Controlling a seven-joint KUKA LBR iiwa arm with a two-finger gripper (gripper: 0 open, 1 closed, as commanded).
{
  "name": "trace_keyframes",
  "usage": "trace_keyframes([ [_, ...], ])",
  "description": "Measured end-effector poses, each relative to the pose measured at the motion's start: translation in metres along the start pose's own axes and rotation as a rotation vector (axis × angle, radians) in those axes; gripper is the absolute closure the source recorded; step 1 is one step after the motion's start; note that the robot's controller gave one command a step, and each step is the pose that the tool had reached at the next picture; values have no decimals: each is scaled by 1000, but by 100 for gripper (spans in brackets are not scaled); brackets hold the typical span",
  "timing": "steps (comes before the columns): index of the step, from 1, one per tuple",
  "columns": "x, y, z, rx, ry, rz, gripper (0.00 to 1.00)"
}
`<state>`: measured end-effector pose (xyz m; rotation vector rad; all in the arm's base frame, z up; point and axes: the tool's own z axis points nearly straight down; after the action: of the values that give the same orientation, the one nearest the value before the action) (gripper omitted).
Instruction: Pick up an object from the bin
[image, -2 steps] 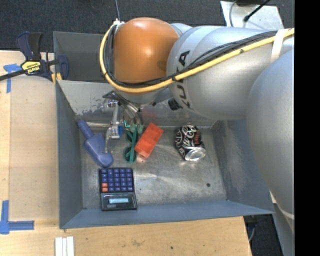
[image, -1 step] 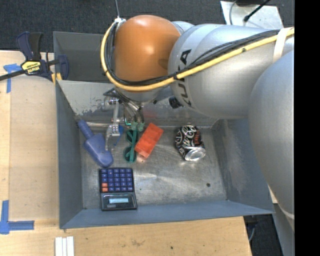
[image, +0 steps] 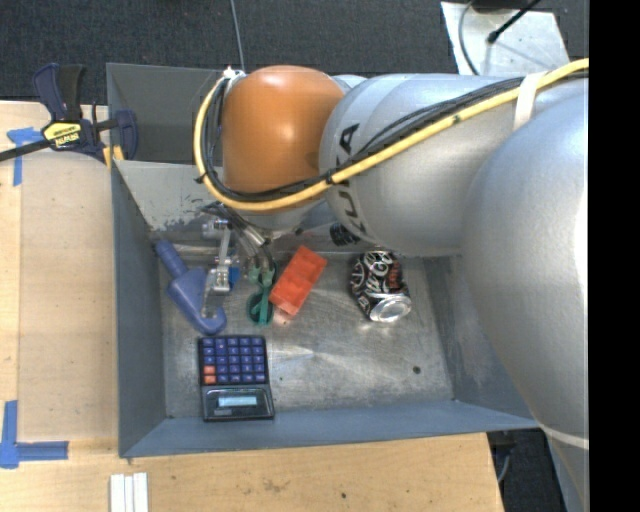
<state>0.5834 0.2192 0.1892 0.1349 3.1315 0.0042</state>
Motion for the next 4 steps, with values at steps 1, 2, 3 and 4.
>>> trace_keyframes([
  [1, -22, 23, 71, -2, -2, 146, 0],
  [2, -27, -27, 114, 0, -6, 118, 100],
  [3, -27, -27, 114, 0, -6, 118, 100],
  [4, -23, -27, 62, 5, 8, 99, 100],
])
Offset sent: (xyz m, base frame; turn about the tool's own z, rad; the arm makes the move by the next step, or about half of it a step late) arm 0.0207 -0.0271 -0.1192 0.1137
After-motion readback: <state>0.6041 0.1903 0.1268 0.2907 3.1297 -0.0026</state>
